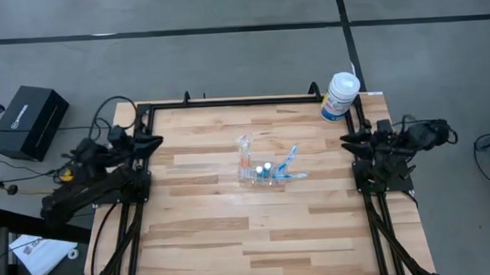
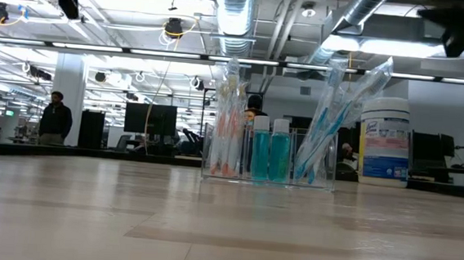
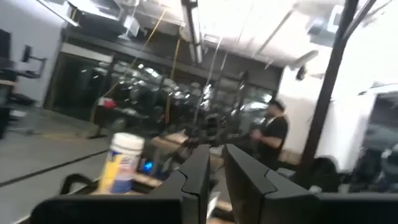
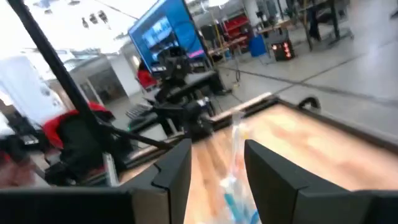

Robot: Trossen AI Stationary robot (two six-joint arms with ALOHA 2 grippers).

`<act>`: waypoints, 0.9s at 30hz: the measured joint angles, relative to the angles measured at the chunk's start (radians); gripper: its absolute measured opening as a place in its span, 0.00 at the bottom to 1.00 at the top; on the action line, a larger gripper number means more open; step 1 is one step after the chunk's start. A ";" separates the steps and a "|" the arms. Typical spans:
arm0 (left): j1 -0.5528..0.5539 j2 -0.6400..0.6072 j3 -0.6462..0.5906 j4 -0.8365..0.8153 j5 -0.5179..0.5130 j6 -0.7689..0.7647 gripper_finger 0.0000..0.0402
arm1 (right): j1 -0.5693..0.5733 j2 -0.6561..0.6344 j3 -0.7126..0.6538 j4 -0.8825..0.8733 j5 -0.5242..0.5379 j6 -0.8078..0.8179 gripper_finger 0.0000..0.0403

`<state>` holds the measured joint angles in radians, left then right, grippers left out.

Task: Pick & Place toothbrushing station
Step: Return to Home Position

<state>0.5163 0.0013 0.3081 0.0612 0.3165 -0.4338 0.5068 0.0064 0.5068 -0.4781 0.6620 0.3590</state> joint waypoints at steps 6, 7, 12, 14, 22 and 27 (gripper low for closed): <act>-0.001 -0.001 -0.153 0.172 0.049 -0.072 0.11 | 0.002 -0.001 -0.172 0.145 -0.006 0.081 0.38; -0.001 -0.001 -0.172 0.202 0.050 -0.072 0.11 | 0.003 -0.001 -0.195 0.177 -0.007 0.094 0.38; -0.001 -0.002 -0.260 0.232 0.048 -0.084 0.11 | 0.002 -0.002 -0.345 0.370 -0.041 0.139 0.40; -0.001 -0.002 -0.287 0.251 0.047 -0.089 0.11 | 0.003 -0.002 -0.419 0.460 -0.078 0.158 0.40; -0.001 0.010 -0.302 0.199 -0.018 -0.046 0.11 | 0.002 0.011 -0.497 0.565 -0.115 0.160 0.42; -0.001 0.054 -0.302 0.172 -0.019 0.007 0.11 | 0.002 0.011 -0.497 0.576 -0.188 0.117 0.42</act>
<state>0.5156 0.0555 0.0063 0.2336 0.2977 -0.4269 0.5091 0.0177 0.0093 0.0984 0.4743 0.4758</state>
